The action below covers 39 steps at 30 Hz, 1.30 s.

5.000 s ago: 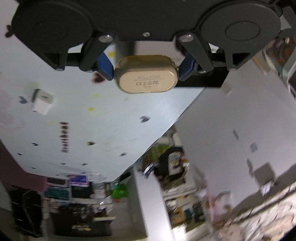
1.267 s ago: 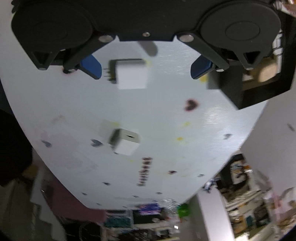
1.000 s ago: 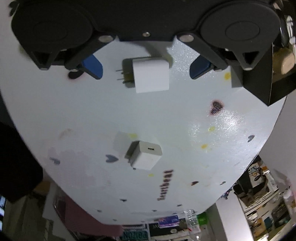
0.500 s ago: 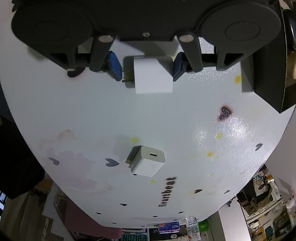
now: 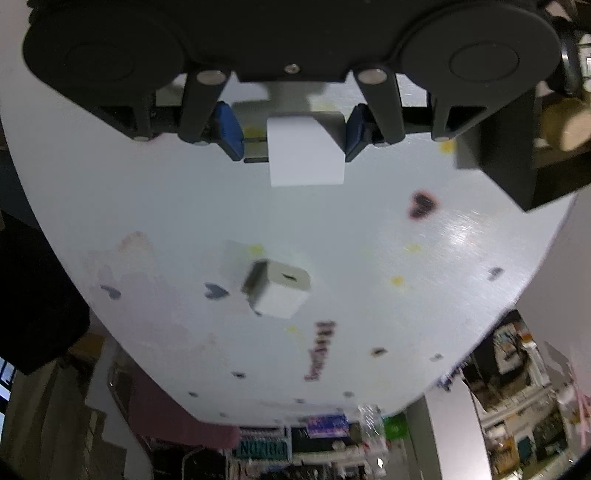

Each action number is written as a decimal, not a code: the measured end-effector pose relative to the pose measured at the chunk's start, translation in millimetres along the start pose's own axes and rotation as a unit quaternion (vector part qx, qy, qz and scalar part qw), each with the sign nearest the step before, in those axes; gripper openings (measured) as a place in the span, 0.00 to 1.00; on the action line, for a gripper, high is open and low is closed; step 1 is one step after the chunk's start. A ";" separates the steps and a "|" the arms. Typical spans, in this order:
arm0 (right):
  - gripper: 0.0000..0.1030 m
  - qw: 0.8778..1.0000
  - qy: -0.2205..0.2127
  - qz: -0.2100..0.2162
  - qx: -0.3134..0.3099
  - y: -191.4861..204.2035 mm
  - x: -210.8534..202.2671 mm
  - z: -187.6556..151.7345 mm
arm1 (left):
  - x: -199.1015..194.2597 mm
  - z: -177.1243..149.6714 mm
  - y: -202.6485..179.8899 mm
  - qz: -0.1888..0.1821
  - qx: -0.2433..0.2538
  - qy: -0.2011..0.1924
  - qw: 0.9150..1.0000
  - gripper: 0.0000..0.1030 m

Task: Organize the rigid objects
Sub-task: 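Carry the white charger into the box and open the right gripper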

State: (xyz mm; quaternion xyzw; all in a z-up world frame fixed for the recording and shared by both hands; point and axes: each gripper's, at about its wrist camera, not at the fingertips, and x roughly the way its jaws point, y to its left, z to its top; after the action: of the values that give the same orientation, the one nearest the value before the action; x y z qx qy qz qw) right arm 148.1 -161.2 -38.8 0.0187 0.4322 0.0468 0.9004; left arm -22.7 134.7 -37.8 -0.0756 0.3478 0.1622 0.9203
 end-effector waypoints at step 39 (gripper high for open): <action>0.73 0.983 0.023 0.118 -0.138 163.9 -34.8 -8.0 | -2.6 3.6 6.0 -0.008 -0.010 0.000 1.000 0.03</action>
State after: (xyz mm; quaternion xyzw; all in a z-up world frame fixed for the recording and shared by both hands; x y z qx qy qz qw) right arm 109.1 -1.7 -4.7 -0.0560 0.4373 0.2121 0.8721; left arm -24.4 140.6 -33.5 -0.0872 0.3459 0.1583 0.9207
